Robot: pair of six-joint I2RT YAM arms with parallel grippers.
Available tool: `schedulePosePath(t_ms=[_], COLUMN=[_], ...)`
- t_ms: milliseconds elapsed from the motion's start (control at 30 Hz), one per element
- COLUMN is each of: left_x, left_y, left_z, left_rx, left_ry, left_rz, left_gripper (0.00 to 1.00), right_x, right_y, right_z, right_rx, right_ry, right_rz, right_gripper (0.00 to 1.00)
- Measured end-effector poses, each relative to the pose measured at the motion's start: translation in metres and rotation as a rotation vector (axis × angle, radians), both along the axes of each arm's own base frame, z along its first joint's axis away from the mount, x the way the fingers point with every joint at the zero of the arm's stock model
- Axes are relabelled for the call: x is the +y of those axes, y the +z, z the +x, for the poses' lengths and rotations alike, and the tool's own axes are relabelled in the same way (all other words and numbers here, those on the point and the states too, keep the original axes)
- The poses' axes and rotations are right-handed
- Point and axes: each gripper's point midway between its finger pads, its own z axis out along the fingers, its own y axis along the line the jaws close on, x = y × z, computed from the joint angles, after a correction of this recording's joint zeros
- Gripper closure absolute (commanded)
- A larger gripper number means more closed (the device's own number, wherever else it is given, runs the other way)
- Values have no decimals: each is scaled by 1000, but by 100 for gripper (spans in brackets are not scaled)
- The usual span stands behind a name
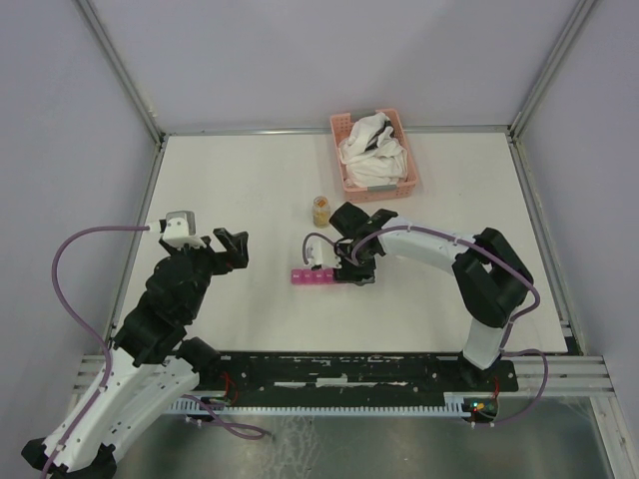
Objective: Sort the pills into containers
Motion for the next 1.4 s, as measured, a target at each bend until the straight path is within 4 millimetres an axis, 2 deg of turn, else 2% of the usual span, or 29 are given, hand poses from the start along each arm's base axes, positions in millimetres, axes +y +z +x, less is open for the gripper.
schedulePosePath(t_ms=[300, 1400], left_x=[0, -1], left_y=[-1, -2], left_z=[0, 0], left_rx=[2, 3], left_ry=[0, -3], left_rz=[1, 1], left_gripper=[1, 1], right_x=[4, 2], right_y=[6, 2], right_z=[3, 4], right_rx=[-22, -47], right_ry=[-1, 0], right_rz=[-10, -109], right_gripper=[99, 99])
